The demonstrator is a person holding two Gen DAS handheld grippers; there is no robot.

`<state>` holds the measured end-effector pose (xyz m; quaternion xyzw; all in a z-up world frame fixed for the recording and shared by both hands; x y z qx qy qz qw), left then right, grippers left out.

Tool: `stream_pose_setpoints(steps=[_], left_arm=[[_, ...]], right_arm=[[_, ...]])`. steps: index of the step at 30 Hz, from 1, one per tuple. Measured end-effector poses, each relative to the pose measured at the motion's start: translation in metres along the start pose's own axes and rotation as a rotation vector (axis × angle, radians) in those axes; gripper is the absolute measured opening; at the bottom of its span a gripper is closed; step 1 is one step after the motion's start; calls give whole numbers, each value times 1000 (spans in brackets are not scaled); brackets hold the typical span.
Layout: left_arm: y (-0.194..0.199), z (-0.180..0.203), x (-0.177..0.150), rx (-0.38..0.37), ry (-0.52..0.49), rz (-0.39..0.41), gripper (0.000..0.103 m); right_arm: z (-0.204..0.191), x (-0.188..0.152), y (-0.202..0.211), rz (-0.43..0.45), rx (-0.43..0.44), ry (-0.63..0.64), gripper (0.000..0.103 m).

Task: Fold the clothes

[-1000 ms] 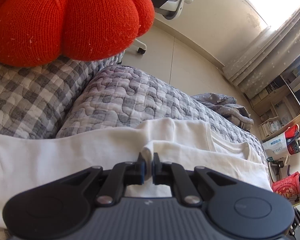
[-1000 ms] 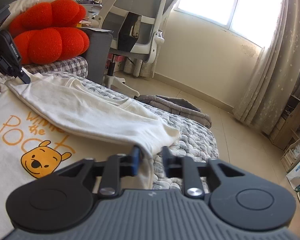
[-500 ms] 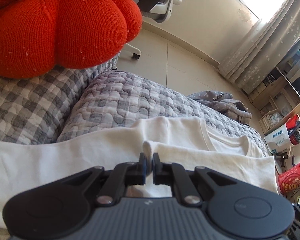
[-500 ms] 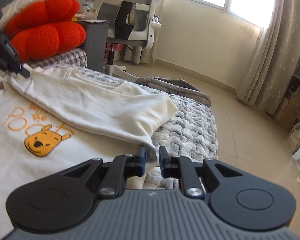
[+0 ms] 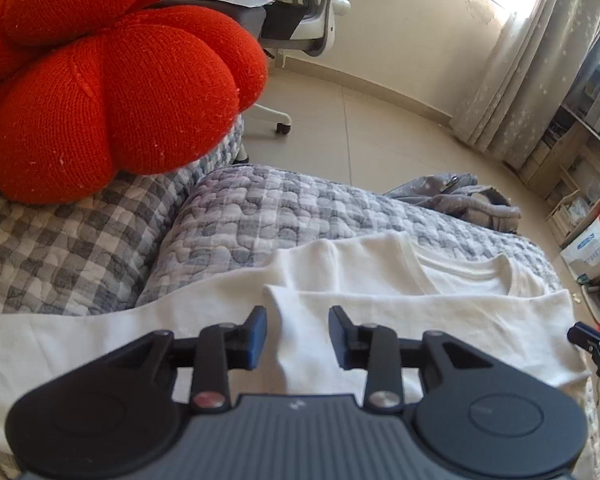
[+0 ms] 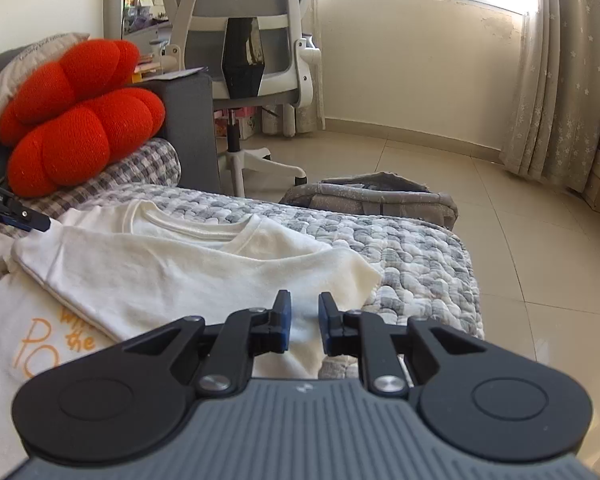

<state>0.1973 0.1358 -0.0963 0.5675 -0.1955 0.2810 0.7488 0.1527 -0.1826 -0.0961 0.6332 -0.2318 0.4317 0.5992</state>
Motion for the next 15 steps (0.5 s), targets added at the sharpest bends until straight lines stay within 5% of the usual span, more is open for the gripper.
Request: stream_pose_setpoints(steps=[9, 15], left_arm=[[-11, -16, -6, -25, 79, -19, 36], [-13, -14, -6, -29, 81, 2, 22]], right_arm=[[24, 14, -45, -18, 7, -115, 13], [31, 22, -17, 42, 33, -196, 22]])
Point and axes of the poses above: each gripper's, at about its wrist camera, not at the fingertips, and y roughly against the way its jaws point, z to its right, x to its top, the point moved 10 cm from there along -y, roughly the way its jaws point, and after that the axes turned 5 degrees about y, right-handed, at the moved point
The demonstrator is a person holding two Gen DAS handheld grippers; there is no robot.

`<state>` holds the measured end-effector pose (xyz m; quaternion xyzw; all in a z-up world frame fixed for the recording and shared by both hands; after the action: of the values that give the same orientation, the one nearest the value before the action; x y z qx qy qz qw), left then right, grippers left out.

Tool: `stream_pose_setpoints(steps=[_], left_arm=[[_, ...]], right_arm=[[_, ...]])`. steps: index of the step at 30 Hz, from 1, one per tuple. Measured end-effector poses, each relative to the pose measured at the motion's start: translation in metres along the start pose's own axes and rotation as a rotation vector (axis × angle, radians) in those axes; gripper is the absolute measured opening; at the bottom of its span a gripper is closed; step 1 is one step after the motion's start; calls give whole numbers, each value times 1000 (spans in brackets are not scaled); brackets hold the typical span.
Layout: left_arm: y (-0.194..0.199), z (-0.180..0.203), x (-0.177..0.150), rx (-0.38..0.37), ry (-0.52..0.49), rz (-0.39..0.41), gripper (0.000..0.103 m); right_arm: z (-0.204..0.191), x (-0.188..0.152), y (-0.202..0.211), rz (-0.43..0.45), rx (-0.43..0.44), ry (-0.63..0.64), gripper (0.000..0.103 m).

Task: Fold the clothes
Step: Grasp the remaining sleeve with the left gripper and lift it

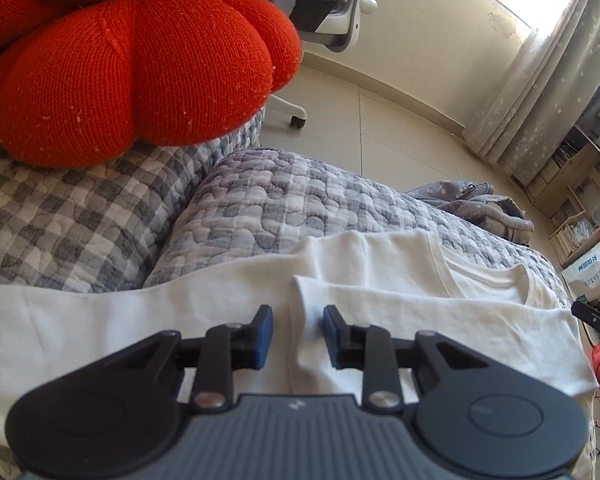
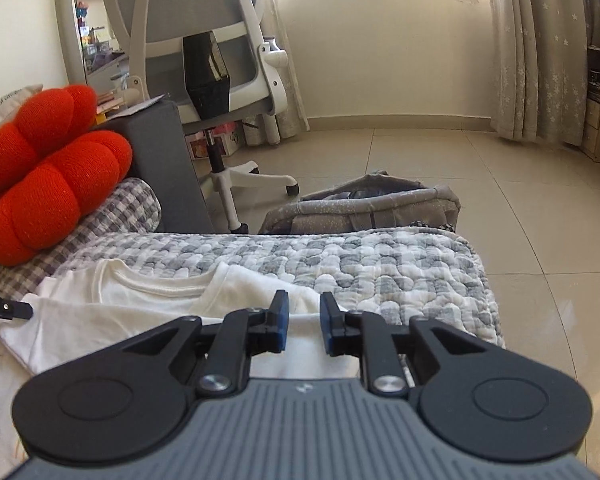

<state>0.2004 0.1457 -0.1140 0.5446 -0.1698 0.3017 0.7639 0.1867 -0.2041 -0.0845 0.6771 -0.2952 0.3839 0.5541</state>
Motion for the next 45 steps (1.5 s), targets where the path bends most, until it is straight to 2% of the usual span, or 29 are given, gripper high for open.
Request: stream_pose_setpoints(steps=[4, 10, 14, 17, 21, 26, 28, 30, 33, 36, 41, 45], left_arm=[[1, 2, -1, 21, -25, 29, 6], [8, 3, 0, 63, -35, 65, 5], [12, 6, 2, 87, -45, 81, 5], [11, 6, 1, 99, -45, 75, 9], [13, 4, 1, 86, -21, 70, 20], [15, -1, -2, 73, 9, 53, 25], [17, -3, -3, 82, 12, 45, 32], [20, -5, -4, 84, 17, 37, 36], [33, -10, -3, 89, 41, 43, 48], [48, -22, -2, 91, 109, 45, 57], [73, -53, -8, 109, 227, 40, 59], [92, -74, -15, 149, 271, 44, 61]], right_arm=[[-5, -12, 23, -4, 17, 43, 22], [-5, -46, 32, -66, 11, 82, 23], [-1, -45, 40, -39, 12, 49, 25], [0, -36, 39, -22, -7, 63, 25], [-1, -21, 34, 2, -8, 62, 25], [-7, -28, 20, -45, 28, 15, 25], [-10, -38, 14, -90, 14, 27, 26], [-13, -37, 17, -84, 9, 16, 31], [-21, -30, 25, -78, 10, 14, 34], [-31, -21, 34, -69, 13, 17, 39], [-54, -10, 50, -49, 45, 1, 46], [-69, -6, 58, -46, 61, 2, 49]])
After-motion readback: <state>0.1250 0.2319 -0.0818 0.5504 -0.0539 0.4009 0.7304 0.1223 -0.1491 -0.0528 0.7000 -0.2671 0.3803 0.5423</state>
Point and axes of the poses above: each gripper's, at about its wrist camera, not at the fingertips, and y roughly against the way its jaws point, z to its right, x to its top, the point moved 10 cm from there along -y, roughly the way its jaws point, and after that the axes turned 5 degrees about y, right-handed, at the moved point
